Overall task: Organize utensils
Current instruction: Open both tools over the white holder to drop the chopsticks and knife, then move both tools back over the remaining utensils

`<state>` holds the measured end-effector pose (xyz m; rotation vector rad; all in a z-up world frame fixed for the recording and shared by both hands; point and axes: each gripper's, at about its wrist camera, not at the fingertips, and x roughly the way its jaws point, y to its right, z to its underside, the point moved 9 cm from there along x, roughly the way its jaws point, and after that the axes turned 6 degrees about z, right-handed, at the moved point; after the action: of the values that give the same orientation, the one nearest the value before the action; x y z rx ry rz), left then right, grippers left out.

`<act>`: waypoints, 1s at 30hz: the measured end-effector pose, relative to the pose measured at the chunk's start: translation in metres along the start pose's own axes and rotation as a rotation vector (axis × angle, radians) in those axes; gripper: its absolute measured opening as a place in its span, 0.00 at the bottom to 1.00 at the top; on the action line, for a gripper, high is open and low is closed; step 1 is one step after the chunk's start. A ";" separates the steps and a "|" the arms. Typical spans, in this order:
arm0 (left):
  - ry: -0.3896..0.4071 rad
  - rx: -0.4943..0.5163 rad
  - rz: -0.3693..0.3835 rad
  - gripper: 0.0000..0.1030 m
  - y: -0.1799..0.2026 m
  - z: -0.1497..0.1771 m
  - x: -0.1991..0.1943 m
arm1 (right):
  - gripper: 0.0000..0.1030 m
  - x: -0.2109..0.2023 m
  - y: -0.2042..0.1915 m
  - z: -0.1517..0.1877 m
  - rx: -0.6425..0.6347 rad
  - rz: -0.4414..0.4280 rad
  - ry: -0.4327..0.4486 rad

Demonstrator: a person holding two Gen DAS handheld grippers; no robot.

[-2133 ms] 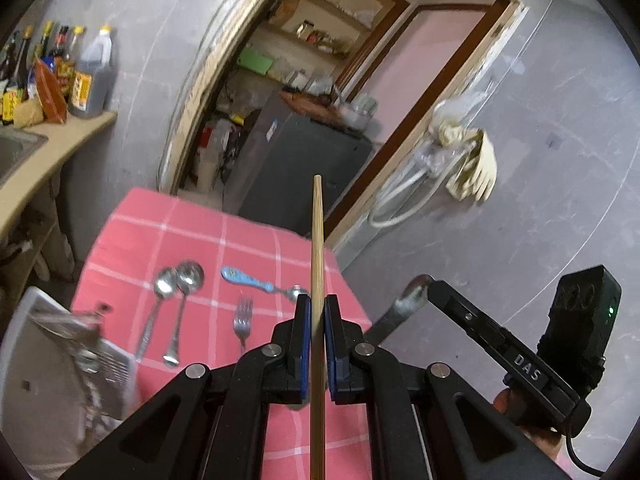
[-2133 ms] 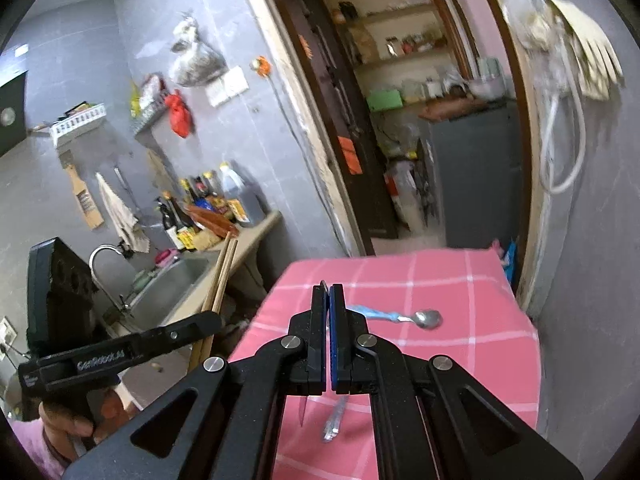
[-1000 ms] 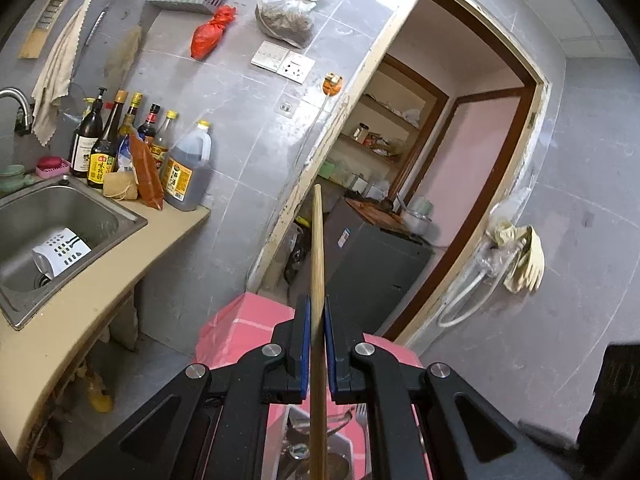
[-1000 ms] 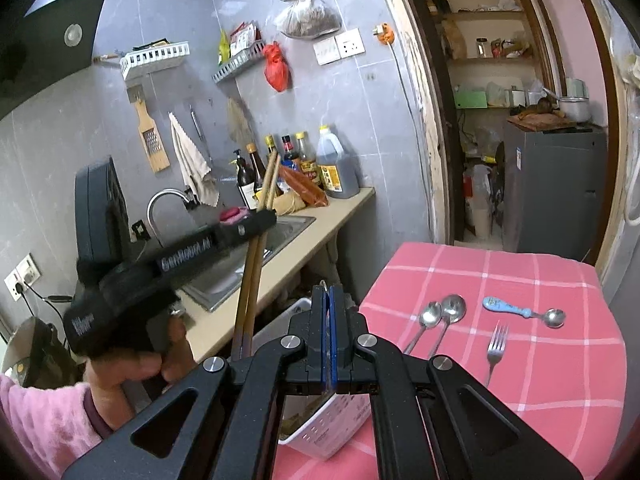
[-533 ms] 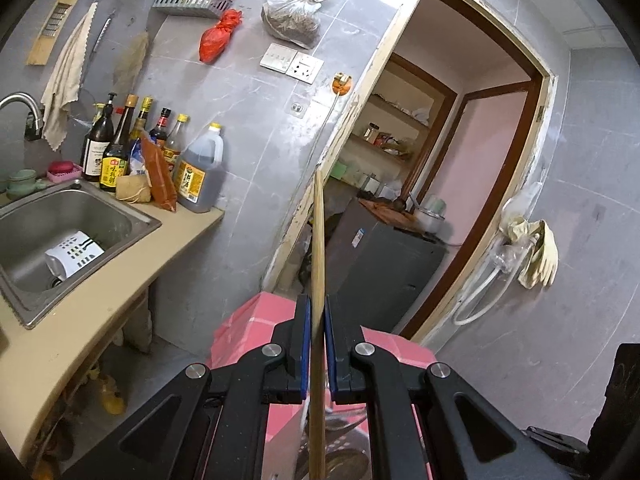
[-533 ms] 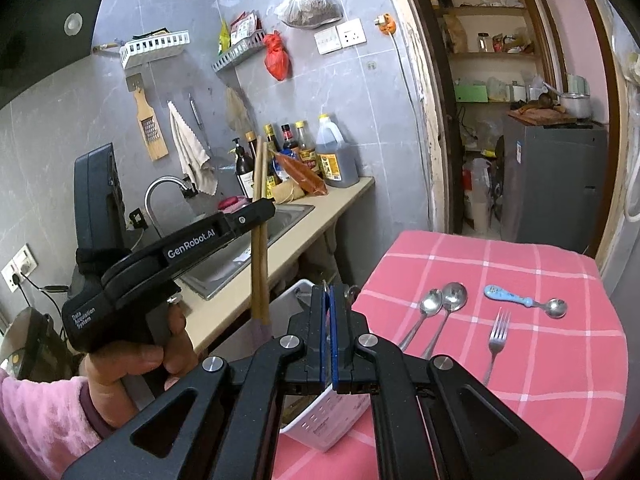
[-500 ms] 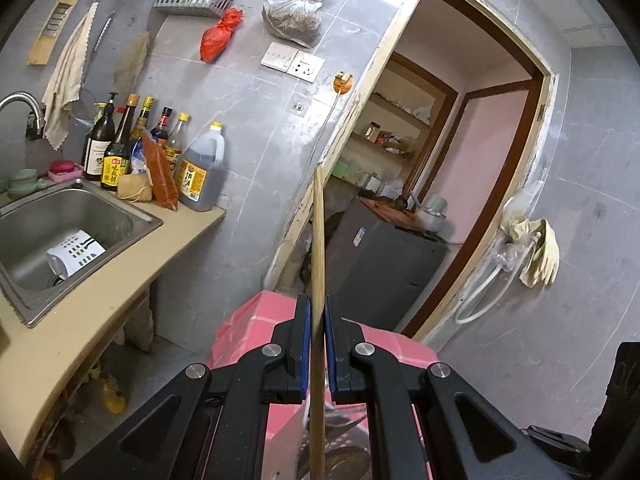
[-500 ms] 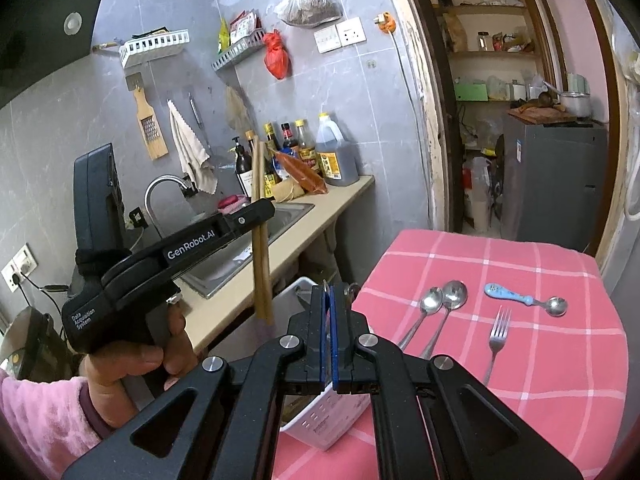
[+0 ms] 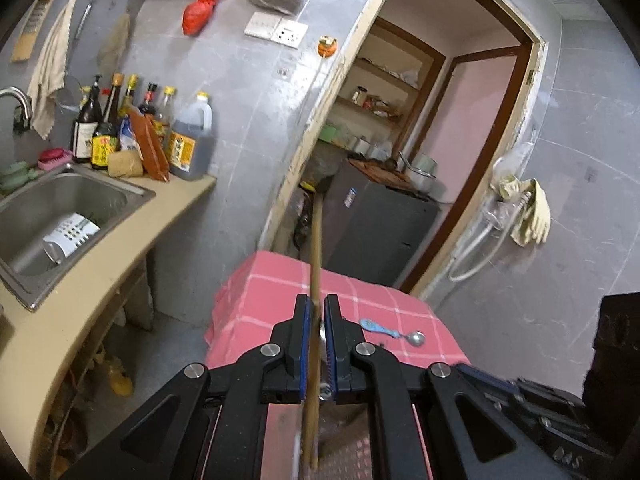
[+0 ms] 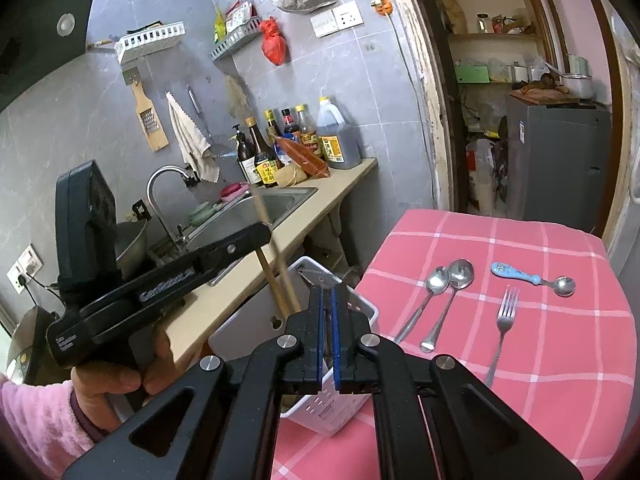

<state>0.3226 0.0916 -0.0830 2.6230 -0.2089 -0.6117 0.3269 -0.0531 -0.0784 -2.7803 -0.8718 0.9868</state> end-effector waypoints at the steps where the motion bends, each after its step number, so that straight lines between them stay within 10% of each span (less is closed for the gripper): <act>1: -0.007 -0.005 0.009 0.13 0.000 0.001 -0.001 | 0.06 -0.002 0.003 -0.001 0.006 0.006 0.006; 5: 0.005 -0.016 0.032 0.42 0.005 0.002 -0.009 | 0.25 -0.013 0.020 -0.006 0.045 0.048 0.049; 9: 0.011 0.017 0.038 0.45 0.019 -0.001 -0.010 | 0.38 -0.029 0.038 -0.015 0.075 0.108 0.109; 19: 0.061 0.121 0.026 0.95 0.073 -0.007 -0.004 | 0.96 -0.085 0.096 -0.040 0.114 0.295 0.283; 30: 0.056 0.216 0.020 1.00 0.131 0.006 0.029 | 0.99 -0.112 0.174 -0.041 0.156 0.401 0.313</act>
<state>0.3401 -0.0348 -0.0404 2.8378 -0.2982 -0.5341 0.3654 -0.2537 -0.0250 -2.9124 -0.1930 0.5913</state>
